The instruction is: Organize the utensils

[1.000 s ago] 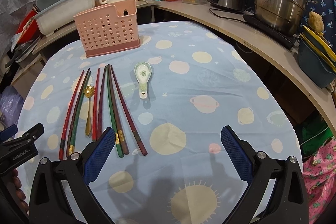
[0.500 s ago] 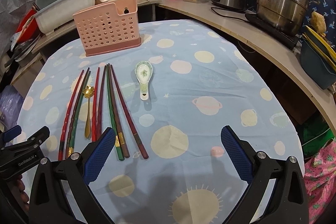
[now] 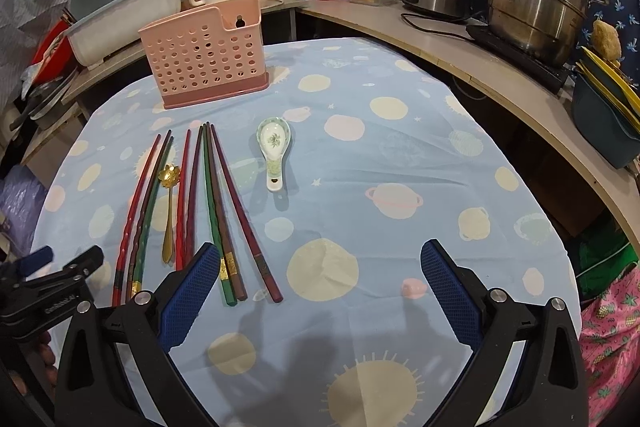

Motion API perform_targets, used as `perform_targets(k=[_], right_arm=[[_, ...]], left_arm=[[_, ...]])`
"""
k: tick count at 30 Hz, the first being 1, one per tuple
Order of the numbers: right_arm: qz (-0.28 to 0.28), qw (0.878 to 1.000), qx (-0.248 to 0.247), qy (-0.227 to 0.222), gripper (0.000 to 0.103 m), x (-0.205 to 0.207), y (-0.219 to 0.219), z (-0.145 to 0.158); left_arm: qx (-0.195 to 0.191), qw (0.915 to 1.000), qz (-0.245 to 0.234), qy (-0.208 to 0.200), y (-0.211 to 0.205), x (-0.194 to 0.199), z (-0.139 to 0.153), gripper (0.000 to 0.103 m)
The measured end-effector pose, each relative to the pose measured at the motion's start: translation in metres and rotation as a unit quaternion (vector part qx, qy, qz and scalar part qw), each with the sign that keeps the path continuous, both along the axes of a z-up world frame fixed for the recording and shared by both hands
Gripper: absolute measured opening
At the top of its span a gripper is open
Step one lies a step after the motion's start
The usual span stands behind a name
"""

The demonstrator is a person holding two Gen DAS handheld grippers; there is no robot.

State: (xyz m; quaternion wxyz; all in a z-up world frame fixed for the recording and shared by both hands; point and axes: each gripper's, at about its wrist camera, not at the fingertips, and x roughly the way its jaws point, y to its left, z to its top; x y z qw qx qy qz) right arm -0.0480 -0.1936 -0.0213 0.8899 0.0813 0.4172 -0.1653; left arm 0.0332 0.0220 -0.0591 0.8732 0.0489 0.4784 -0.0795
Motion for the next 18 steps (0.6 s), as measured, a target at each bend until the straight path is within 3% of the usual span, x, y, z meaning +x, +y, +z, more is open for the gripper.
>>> perform_targets(k=[8, 13, 18], right_arm=[[0.0, 1.0, 0.004, 0.006, 0.096, 0.003, -0.002, -0.004], [0.003, 1.0, 0.005, 0.007, 0.096, 0.003, -0.002, -0.005], [0.007, 1.0, 0.008, 0.009, 0.096, 0.004, 0.001, -0.007]], left_arm=[[0.005, 0.9997, -0.018, 0.014, -0.013, -0.001, -0.015, 0.088], [0.005, 0.9996, -0.023, 0.017, -0.012, -0.002, -0.018, 0.075], [-0.001, 0.9993, -0.033, 0.016, -0.009, -0.004, -0.014, 0.053]])
